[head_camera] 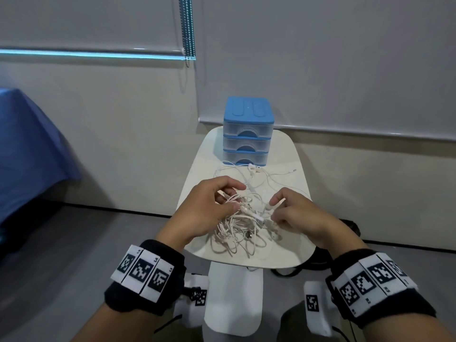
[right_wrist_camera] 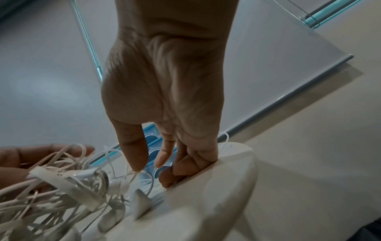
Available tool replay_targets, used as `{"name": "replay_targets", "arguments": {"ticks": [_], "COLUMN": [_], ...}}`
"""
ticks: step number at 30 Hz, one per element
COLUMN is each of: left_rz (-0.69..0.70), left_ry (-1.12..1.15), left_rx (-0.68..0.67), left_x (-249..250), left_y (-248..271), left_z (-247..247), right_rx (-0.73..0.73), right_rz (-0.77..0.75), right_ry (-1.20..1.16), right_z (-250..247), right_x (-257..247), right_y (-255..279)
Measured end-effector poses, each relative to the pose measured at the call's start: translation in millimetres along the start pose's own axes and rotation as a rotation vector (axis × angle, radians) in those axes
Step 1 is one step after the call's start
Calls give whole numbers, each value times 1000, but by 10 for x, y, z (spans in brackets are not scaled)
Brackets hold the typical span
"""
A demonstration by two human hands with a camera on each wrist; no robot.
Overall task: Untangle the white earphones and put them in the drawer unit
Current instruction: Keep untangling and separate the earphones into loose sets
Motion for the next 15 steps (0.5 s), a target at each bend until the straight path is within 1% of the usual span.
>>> {"name": "replay_targets", "arguments": {"ticks": [5,7,9,11,13,15], "left_rz": [85,107,120,130,136,129], "left_ry": [5,-6,-36,-47,-44,-36], "left_rx": [-55,-76,-94,-95,-78,-51], "left_x": [99,139,165,183,195,189], "left_y": [22,31,39,44,41,37], "left_z": [80,120,163,180,162,127], "right_rx": [-1,10,-3,-75,-111,-103], "right_rz": [-23,-99,-242,-343,-367,-364], "right_ry": [-107,-130,-64,21,82,70], "right_z": [26,32,70,194,284,281], "right_x": [-106,-252,-439,-545,-541,-510], "right_y": [87,122,173,224,220,206]}}
Point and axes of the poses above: each hand's wrist, its own y-axis away from the middle knuckle, its own z-axis out of the palm, x = y × z, the point moved 9 cm from there along -y, towards the middle knuckle, and after that the axes turned 6 degrees about -y, right-handed, at the moved point
